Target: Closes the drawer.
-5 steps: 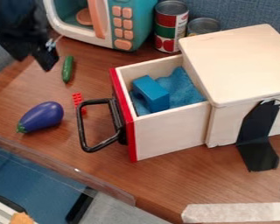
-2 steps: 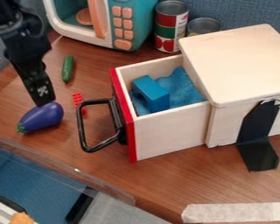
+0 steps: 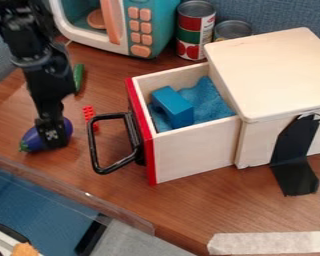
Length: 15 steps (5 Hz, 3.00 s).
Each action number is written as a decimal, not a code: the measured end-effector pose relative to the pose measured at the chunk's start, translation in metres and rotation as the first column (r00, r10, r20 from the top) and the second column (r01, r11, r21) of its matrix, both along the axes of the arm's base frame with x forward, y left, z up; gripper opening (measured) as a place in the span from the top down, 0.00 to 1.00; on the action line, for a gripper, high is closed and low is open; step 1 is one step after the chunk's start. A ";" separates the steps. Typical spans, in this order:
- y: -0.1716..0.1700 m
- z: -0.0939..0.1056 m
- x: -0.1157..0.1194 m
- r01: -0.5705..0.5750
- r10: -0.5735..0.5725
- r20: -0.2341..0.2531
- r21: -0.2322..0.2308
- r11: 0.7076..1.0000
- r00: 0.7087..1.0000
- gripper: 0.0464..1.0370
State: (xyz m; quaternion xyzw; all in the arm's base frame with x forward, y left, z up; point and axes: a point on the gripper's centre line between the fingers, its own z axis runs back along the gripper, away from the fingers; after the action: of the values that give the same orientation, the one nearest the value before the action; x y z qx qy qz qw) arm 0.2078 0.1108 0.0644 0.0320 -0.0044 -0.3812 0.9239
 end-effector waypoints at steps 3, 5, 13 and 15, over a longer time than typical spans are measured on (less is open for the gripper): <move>-0.009 -0.020 -0.013 0.154 -0.152 -0.079 0.012 0.988 0.985 0.04; -0.019 -0.030 -0.008 0.126 -0.126 -0.018 -0.010 0.992 0.992 0.04; -0.116 -0.044 0.069 0.134 -0.132 0.046 -0.022 0.991 0.990 0.04; -0.131 -0.043 0.081 0.130 -0.128 0.051 -0.037 0.991 0.991 0.04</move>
State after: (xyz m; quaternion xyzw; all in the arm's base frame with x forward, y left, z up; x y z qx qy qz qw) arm 0.2886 -0.0203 0.0214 0.0223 -0.0366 -0.4388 0.8975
